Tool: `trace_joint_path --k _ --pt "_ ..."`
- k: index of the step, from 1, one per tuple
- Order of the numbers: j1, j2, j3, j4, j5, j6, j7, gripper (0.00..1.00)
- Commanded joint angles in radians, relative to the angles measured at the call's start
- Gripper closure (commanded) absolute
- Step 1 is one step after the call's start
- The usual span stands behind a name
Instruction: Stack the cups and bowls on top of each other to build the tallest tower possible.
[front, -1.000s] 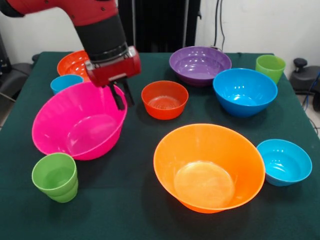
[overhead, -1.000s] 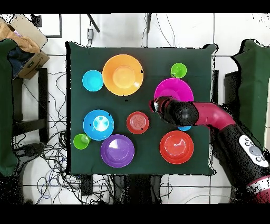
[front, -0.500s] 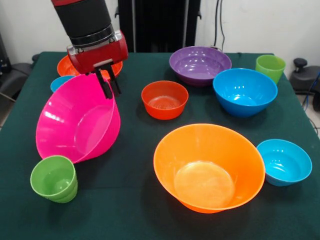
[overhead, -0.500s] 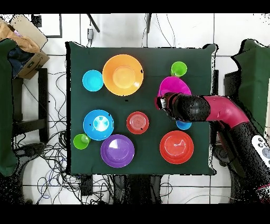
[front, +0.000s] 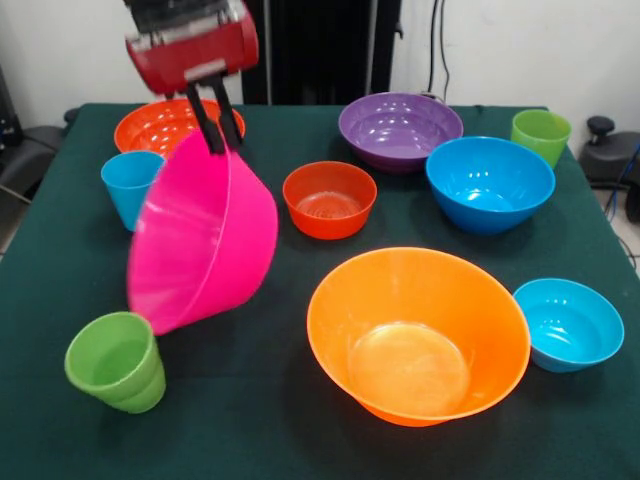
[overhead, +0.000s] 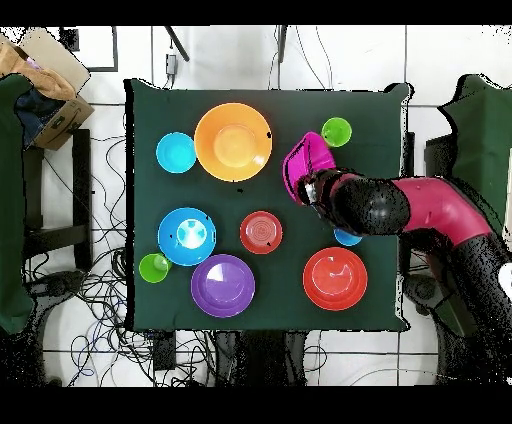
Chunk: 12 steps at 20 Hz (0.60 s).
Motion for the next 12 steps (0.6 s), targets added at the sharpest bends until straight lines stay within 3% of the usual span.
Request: trace_joint_path --k 1,3,6,12 --pt "0.012 -0.287 0.139 0.047 0.122 0.361 -0.338 1.0" --pt "0.028 -0.359 0.142 0.011 0.17 0.5 -0.336 1.0" --pt "0.046 -0.42 0.148 -0.028 0.191 0.611 -0.324 1.0" --pt "0.045 -0.456 0.19 -0.043 0.186 0.662 -0.298 1.0"
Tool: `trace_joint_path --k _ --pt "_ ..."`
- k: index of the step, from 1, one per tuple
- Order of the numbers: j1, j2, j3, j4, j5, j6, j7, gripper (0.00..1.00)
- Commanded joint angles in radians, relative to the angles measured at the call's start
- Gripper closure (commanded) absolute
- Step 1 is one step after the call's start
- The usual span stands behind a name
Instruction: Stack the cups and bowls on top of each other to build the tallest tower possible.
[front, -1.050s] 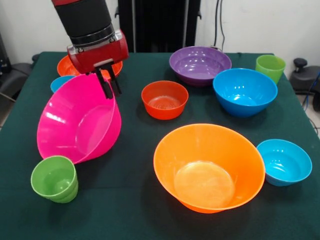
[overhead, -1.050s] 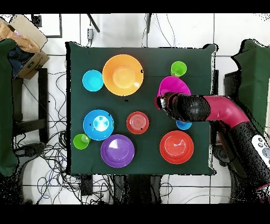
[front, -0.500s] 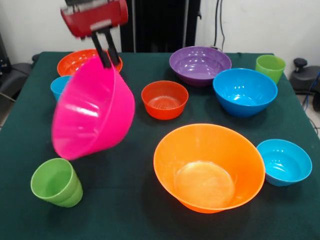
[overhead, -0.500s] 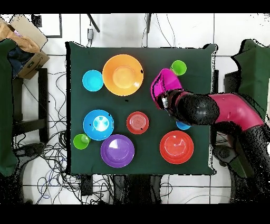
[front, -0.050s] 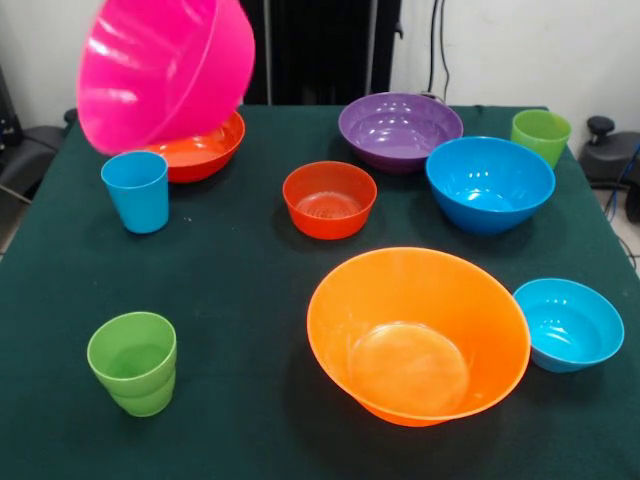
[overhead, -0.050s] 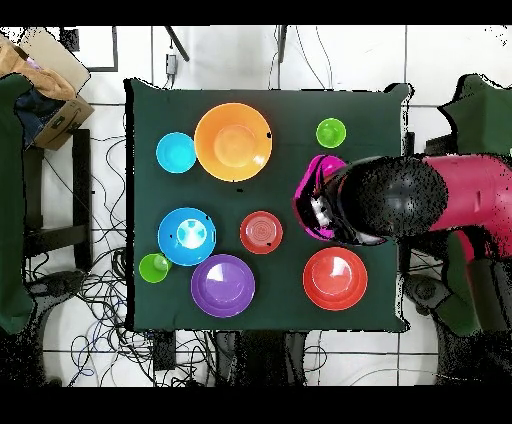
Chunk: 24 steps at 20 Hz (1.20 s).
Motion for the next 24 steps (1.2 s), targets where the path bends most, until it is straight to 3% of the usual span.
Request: trace_joint_path --k 1,7,13,19,24 --pt "0.039 -0.107 0.083 -0.016 0.004 0.14 -0.296 1.0" --pt "0.03 -0.089 0.104 0.12 0.014 0.045 -0.189 1.0" --pt "-0.017 -0.088 0.178 0.327 0.121 -0.148 -0.04 1.0" --pt "-0.055 -0.13 0.222 0.411 0.159 -0.234 -0.022 1.0" --pt "-0.068 -0.129 0.223 0.43 0.147 -0.265 -0.042 1.0"
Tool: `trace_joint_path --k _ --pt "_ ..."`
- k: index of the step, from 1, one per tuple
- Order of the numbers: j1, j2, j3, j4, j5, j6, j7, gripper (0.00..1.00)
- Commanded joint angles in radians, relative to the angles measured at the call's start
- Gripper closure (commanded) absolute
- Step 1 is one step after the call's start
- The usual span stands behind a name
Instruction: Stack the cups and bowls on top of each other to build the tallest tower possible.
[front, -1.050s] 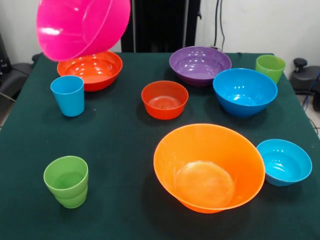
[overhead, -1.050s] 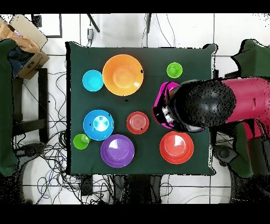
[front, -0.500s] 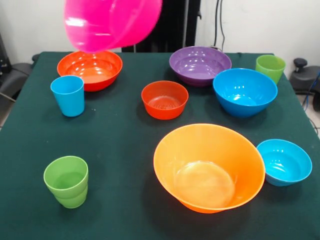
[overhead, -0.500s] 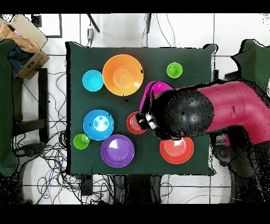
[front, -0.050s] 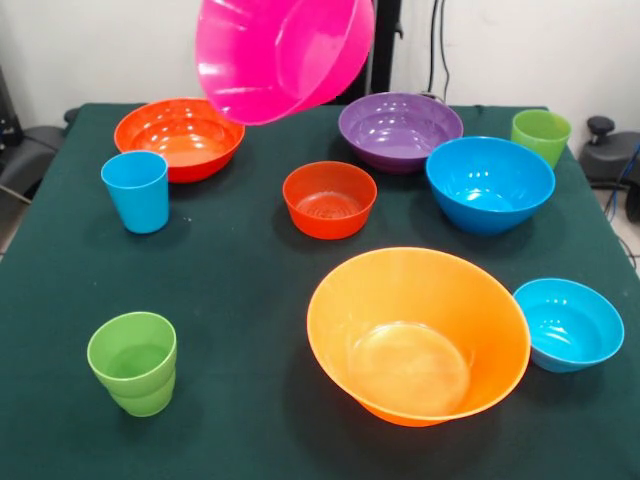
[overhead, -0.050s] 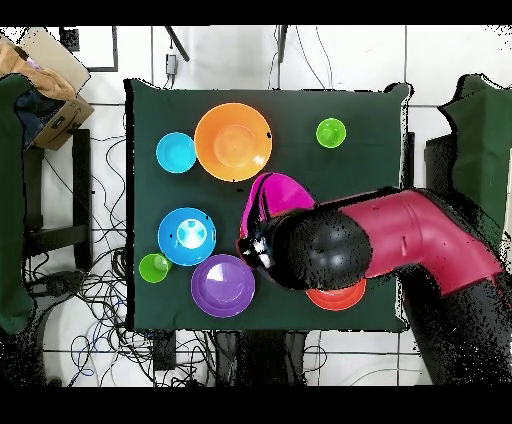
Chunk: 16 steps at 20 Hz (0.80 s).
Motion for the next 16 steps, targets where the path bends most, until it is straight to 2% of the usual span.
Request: trace_joint_path --k 1,4,6,11,16 --pt "-0.01 0.004 0.042 0.136 -0.005 -0.054 -0.052 1.0" --pt "-0.028 0.038 0.037 0.126 -0.033 -0.058 -0.095 1.0" --pt "-0.018 0.07 0.009 0.115 -0.072 -0.069 -0.103 1.0" --pt "0.012 0.131 -0.035 0.116 -0.148 -0.127 -0.083 1.0" --pt "0.02 0.148 -0.041 0.136 -0.183 -0.165 -0.054 1.0"
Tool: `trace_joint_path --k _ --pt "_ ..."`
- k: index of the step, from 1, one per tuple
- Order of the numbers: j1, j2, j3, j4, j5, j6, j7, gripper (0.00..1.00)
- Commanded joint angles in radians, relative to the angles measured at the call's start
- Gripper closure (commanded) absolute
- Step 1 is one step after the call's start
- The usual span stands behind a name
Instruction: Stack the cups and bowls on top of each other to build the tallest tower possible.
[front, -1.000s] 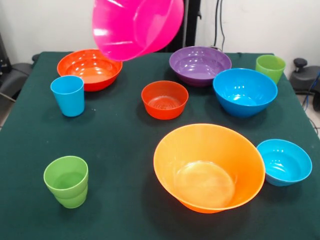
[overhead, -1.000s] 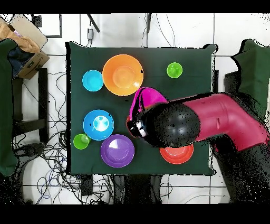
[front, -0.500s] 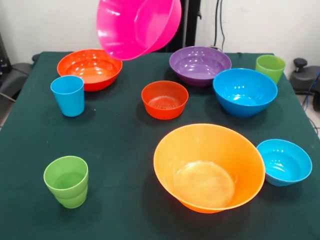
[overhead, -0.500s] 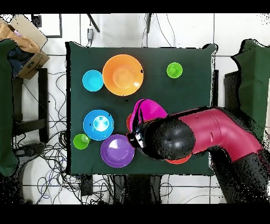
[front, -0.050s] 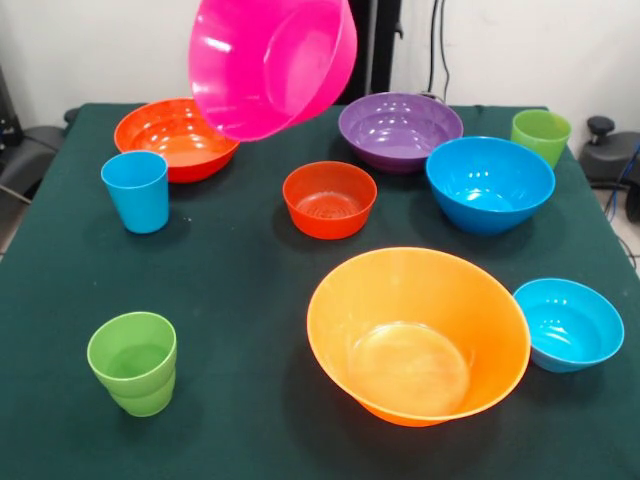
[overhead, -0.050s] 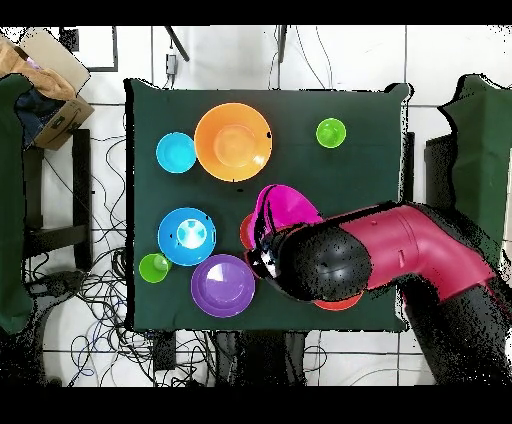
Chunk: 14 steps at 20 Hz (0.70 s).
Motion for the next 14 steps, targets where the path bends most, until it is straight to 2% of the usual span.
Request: trace_joint_path --k 1,7,14 --pt "0.048 0.092 -0.056 0.095 -0.109 -0.108 -0.049 1.0" --pt "0.078 0.143 -0.1 0.097 -0.174 -0.159 -0.028 1.0" --pt "0.09 0.136 -0.108 0.091 -0.181 -0.157 -0.026 1.0"
